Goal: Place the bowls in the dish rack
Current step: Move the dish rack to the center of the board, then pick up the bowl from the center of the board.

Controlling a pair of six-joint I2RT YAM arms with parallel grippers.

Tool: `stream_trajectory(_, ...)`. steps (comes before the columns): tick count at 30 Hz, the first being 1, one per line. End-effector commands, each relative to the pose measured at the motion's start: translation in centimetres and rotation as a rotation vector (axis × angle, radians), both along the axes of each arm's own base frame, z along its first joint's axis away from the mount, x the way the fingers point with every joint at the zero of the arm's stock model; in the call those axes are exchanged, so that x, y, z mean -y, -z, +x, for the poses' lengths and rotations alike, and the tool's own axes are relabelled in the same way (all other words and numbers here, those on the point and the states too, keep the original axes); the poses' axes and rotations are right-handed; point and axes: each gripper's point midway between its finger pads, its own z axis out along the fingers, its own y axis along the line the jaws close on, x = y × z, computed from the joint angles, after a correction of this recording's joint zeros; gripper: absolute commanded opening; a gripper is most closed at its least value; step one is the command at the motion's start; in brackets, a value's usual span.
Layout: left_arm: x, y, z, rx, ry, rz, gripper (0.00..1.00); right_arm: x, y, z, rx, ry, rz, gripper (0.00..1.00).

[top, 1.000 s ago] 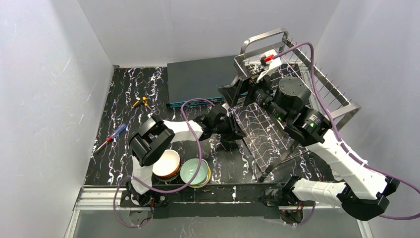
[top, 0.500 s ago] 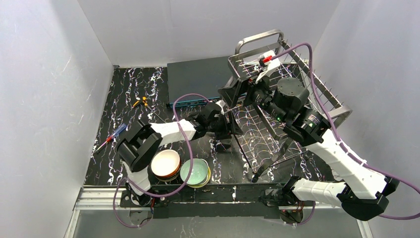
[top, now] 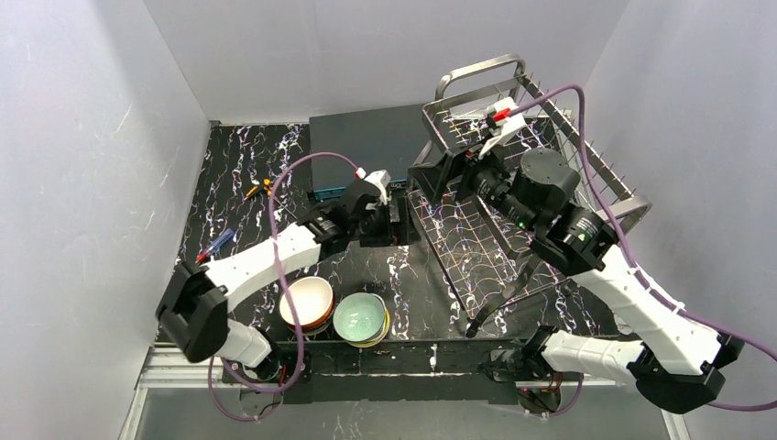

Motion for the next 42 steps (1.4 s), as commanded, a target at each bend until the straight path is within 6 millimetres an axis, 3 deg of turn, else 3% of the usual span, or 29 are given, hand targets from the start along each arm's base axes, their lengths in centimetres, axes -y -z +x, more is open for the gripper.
stream_trajectory(1, -6.1, -1.1, -1.7, 0.086, 0.031, 0.236, 0.91, 1.2, -2.3, -0.5, 0.068, 0.021, 0.062, 0.99)
stream_trajectory(8, -12.5, -2.1, -5.1, 0.072, 0.008, 0.413, 0.9, 1.0, -1.9, -0.7, 0.069, 0.003, 0.05, 0.99)
stream_trajectory(12, -15.9, -3.6, -6.3, 0.102, -0.079, 0.448, 0.9, 0.1, -1.6, -1.1, 0.069, -0.051, 0.038, 0.99)
stream_trajectory(20, -20.3, -5.0, -7.2, 0.106, -0.212, 0.501, 0.97, -2.8, -2.2, -1.6, 0.062, -0.185, -0.008, 0.99)
stream_trajectory(25, -21.2, -4.8, -7.7, 0.038, -0.251, 0.463, 0.97, -4.6, -1.8, -1.5, 0.039, -0.252, -0.04, 0.99)
stream_trajectory(31, -21.3, -4.4, -9.3, -0.042, -0.262, 0.413, 0.92, -4.9, -2.4, -1.6, 0.048, -0.266, -0.016, 0.99)
stream_trajectory(42, -17.9, -3.6, -12.5, -0.183, -0.051, 0.288, 0.73, -5.7, -0.8, -1.6, 0.005, -0.283, -0.002, 0.99)
